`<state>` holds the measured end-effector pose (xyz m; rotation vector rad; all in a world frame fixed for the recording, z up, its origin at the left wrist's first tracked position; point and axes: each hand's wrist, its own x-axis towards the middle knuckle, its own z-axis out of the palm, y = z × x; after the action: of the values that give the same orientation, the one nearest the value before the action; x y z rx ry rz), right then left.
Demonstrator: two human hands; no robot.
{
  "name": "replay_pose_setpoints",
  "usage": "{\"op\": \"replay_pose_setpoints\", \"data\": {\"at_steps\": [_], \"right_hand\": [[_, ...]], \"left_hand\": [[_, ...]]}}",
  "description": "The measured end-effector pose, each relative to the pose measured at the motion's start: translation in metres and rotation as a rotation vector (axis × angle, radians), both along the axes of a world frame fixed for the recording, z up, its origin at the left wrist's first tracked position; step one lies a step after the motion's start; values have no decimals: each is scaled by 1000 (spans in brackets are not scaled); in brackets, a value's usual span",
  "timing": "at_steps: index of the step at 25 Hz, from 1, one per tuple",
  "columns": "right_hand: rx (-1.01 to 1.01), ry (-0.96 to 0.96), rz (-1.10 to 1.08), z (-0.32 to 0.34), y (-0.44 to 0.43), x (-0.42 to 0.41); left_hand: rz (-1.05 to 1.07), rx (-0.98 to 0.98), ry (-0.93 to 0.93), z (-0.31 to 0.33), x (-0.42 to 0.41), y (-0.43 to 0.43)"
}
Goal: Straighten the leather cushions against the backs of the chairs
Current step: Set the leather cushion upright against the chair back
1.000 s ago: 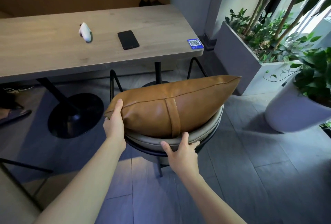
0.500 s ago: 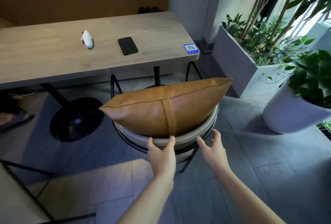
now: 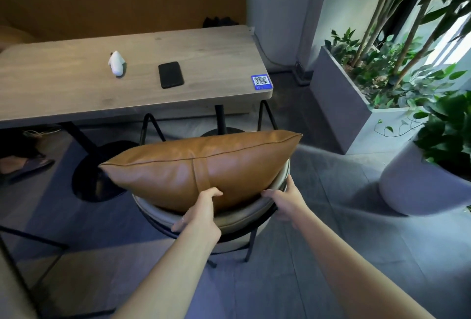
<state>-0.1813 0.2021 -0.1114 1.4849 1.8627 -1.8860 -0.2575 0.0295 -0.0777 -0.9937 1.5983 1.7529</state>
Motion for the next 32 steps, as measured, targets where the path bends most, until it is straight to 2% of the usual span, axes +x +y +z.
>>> {"op": "replay_pose_setpoints", "data": {"at_steps": [7,12,20,25,28,30,32], "right_hand": [[-167,65,26,-4,16,-2],[-108,35,49,-7,14,-2],[-79,89,76,-13,8,3],[-92,82,77,-9,9,3],[69,7,144,-4,3,4],[231,-61,230,6,-4,7],[392,-141,350,20,-12,11]], "left_hand": [[-16,21,25,-24,-19,-1],[-6,47,134,-24,-10,-7],[-39,-46,120,-17,-12,-8],[19,9,164,-27,-16,-16],[-2,23,147,-19,-6,-21],[-157,-87,139,-11,8,-35],[-467,-451,249,-4,25,-55]]}}
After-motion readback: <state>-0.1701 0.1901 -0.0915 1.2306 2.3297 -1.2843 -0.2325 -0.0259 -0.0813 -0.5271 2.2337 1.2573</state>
